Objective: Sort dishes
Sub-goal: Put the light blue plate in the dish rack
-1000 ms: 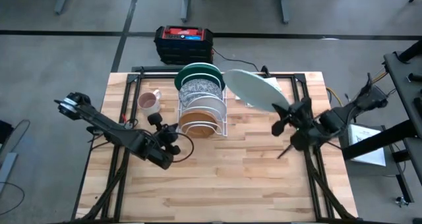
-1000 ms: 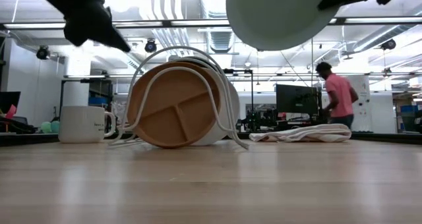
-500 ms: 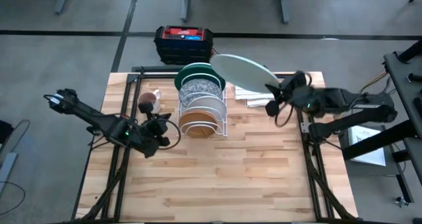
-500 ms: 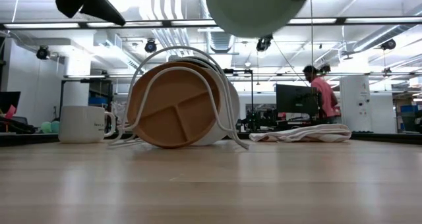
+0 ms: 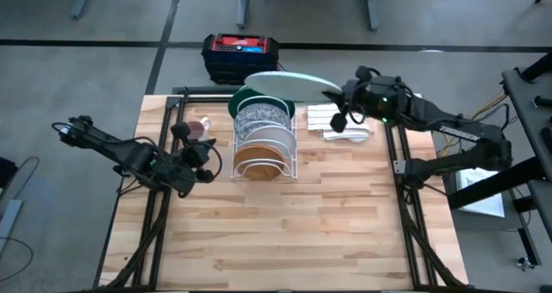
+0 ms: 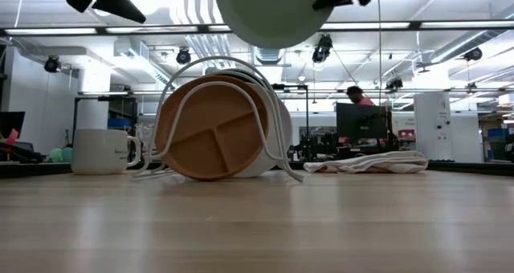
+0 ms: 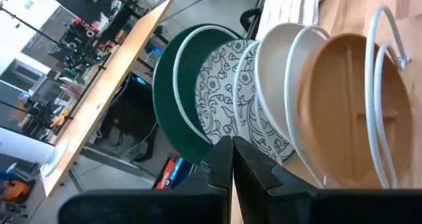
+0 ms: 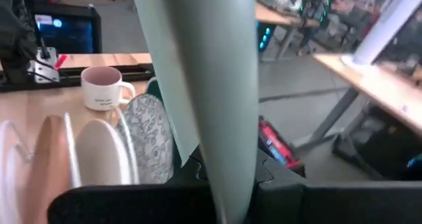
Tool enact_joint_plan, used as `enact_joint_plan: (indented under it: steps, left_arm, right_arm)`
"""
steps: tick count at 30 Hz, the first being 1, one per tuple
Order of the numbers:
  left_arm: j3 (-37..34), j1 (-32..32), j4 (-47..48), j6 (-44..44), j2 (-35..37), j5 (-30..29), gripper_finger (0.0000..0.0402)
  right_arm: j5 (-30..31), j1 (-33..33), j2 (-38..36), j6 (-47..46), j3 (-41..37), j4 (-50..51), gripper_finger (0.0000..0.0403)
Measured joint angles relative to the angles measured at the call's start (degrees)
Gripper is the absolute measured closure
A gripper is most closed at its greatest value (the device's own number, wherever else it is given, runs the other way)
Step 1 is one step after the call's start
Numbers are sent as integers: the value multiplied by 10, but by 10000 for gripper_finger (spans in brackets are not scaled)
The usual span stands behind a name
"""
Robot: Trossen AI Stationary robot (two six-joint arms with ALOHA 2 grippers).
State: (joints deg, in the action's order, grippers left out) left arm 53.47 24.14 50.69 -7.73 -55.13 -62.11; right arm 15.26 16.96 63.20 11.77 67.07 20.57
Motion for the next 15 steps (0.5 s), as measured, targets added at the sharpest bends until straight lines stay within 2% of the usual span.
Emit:
enact_joint_plan:
  steps: [3,7,15]
  left_arm:
    - [0,0,6,0,18,-2,402]
    - [0,0,14,2,46,-25,401]
    - [0,0,14,6,91,-49,401]
  right_arm:
    - [-18,33,25,40,1,-40,403]
    - [-92,90,59,66,2,-80,403]
    - [-108,162,113,96,31,-109,403]
